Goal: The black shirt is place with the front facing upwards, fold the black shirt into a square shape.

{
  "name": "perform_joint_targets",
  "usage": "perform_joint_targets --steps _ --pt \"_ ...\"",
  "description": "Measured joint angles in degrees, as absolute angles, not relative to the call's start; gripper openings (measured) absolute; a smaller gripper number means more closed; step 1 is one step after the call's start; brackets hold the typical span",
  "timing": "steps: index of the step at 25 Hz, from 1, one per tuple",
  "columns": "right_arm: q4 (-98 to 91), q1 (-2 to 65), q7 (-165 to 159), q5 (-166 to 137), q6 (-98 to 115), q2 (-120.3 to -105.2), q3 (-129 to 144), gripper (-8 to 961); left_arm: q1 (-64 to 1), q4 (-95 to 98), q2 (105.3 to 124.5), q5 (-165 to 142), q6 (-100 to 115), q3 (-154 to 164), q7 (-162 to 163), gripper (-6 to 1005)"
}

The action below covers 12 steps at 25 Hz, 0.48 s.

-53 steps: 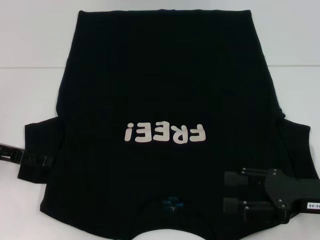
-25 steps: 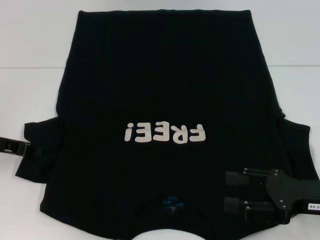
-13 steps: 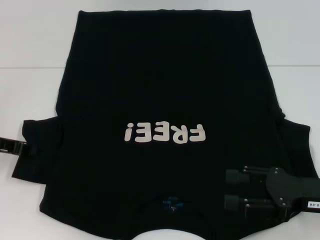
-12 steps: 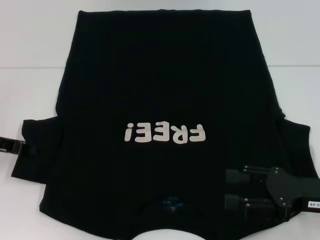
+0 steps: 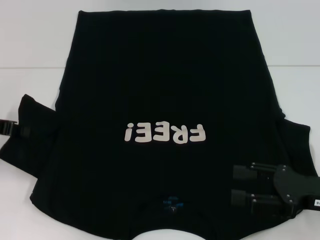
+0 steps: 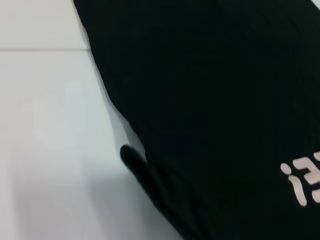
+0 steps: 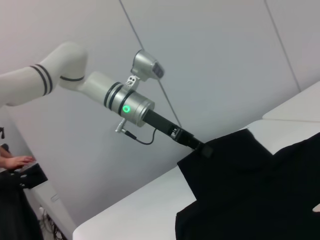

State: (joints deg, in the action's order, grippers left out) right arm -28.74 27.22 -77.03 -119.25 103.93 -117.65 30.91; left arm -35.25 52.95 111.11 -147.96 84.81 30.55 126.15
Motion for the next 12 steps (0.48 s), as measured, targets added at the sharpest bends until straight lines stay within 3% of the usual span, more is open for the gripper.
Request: perform_joint_targets --steps 12 --pt "-28.7 26.6 -76.5 -119.3 104.3 -117.51 29.9 783 -35.7 55.9 110.63 -148.1 85.1 30.5 128.7 20"
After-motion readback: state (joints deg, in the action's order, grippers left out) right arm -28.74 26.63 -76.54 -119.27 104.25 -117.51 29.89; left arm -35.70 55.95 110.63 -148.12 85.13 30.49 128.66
